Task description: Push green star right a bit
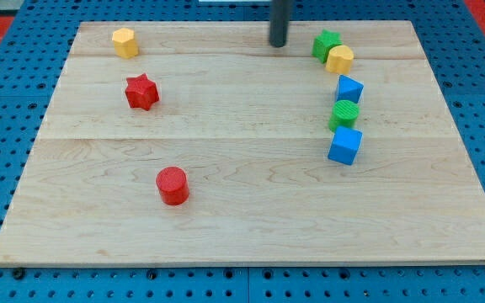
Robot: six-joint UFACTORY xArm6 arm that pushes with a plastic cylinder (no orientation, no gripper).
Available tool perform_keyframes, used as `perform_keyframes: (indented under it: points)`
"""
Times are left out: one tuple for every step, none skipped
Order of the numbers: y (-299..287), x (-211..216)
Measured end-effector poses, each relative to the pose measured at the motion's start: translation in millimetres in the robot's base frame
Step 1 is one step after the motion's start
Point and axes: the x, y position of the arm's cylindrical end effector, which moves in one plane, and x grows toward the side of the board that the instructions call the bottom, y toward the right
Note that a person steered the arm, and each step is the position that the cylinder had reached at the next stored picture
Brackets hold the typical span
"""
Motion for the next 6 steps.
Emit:
perform_keyframes:
  points:
    - [51, 30]
    - [83, 17]
    - [86, 8]
    - [106, -3]
    - [69, 0]
    - [-12, 42]
